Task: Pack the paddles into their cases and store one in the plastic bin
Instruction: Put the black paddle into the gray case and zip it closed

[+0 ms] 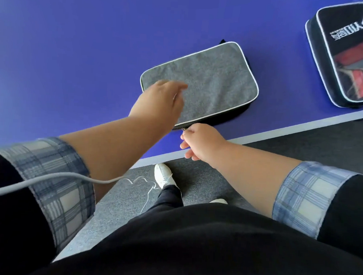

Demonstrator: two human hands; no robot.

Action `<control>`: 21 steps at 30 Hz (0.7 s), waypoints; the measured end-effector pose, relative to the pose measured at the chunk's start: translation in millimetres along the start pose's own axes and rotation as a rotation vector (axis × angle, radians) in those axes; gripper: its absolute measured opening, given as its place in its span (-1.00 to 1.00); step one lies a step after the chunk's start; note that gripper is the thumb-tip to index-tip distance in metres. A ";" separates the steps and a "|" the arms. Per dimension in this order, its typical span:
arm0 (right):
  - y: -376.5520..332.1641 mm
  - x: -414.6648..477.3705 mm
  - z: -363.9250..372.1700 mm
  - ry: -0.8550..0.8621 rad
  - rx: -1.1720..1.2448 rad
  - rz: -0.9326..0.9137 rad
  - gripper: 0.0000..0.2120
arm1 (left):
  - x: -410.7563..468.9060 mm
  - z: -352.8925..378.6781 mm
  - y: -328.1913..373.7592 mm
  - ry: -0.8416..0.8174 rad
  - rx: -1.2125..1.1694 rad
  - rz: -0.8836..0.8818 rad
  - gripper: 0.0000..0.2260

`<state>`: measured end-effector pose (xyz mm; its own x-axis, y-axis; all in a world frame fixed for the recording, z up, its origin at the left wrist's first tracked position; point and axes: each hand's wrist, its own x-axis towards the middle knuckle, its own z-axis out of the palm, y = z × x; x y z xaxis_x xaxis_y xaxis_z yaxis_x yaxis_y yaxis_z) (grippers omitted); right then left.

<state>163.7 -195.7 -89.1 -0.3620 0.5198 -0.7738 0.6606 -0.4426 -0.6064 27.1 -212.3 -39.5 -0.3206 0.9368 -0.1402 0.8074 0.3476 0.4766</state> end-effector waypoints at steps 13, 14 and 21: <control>20.2 -8.7 -20.2 0.248 -0.540 -0.172 -0.78 | 50.5 55.4 -13.9 -0.143 0.419 0.167 -0.48; 19.0 -9.2 -29.1 0.275 -0.529 -0.141 -0.79 | 50.7 53.9 -13.6 -0.152 0.431 0.186 -0.50; 26.1 -14.3 -100.5 0.499 -0.602 0.049 -0.75 | 58.4 48.4 -14.6 -0.222 0.435 0.284 -0.50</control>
<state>252.2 -141.2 -75.4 -0.0792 0.8401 -0.5366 0.9627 -0.0752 -0.2599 20.6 -160.8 -96.6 0.0132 0.9655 -0.2600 0.9916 0.0207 0.1275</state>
